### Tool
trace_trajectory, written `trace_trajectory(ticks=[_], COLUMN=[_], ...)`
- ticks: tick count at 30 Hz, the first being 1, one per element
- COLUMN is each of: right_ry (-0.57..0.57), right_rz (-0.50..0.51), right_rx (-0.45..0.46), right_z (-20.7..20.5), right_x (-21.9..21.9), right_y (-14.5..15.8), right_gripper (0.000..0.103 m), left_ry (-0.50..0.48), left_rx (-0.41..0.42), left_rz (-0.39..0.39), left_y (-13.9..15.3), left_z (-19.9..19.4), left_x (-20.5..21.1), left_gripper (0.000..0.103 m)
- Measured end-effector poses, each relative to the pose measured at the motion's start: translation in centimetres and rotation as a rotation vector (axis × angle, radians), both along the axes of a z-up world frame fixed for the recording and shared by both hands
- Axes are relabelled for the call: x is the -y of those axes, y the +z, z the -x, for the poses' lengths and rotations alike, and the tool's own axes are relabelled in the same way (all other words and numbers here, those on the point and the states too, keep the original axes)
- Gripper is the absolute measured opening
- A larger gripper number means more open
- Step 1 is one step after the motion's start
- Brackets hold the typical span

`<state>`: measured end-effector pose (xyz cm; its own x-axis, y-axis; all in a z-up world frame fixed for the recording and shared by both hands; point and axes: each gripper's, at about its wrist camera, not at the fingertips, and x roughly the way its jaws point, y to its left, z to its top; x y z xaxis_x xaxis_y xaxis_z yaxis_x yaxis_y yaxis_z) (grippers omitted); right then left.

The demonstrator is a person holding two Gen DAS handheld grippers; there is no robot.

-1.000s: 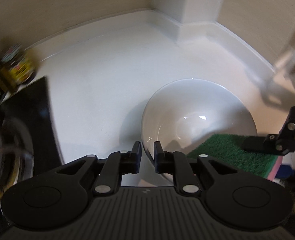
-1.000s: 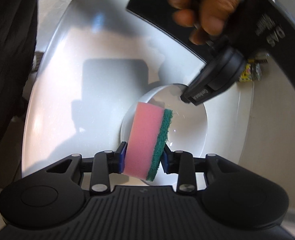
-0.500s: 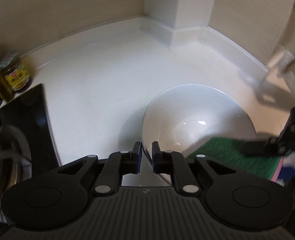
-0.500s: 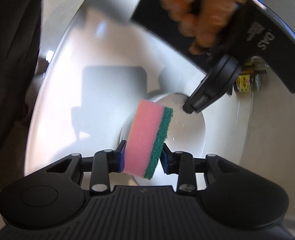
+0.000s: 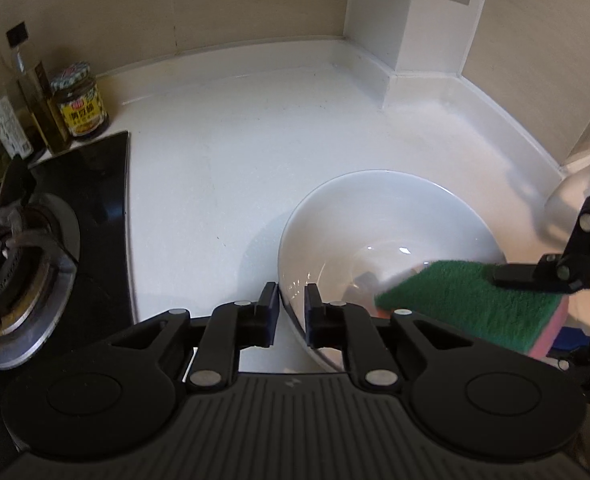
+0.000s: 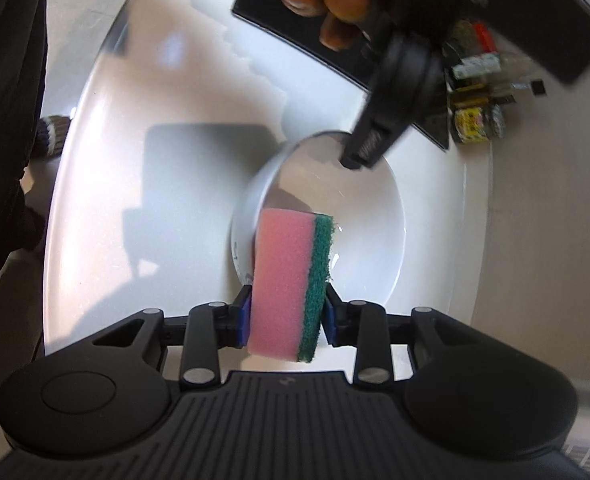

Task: Clean bowl

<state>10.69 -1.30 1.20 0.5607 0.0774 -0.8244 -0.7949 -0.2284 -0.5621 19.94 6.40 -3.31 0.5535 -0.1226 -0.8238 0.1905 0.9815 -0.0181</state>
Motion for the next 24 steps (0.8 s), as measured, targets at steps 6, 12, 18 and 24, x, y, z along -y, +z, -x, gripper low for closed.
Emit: trace_trajectory(ticks=[6,12,18,24], right_ry=[0.085,0.052,-0.001,0.059], right_rz=[0.017,0.032,0.004,0.004], right_rx=[-0.020,-0.035,-0.043,-0.044], right_z=[1.0,0.9,-0.2,0.5], right_x=[-0.1,0.2,-1.4,-0.5], right_y=[0.0,-0.4,-1.3,-0.1], right_gripper=[0.029,0.028,0.028,0.028], left_ry=[-0.161,-0.176,-0.001,-0.118], left_rx=[-0.009,-0.020,-0.020,-0.007], left_rz=[-0.021,-0.005,0.027,-0.033], left_y=[0.3,0.3,0.3,0.3], left_z=[-1.1,-1.7,0.0,-1.1], left_x=[-0.6,-0.2,0.2,0.3], left_gripper=[0.009,0.012,0.012,0.009])
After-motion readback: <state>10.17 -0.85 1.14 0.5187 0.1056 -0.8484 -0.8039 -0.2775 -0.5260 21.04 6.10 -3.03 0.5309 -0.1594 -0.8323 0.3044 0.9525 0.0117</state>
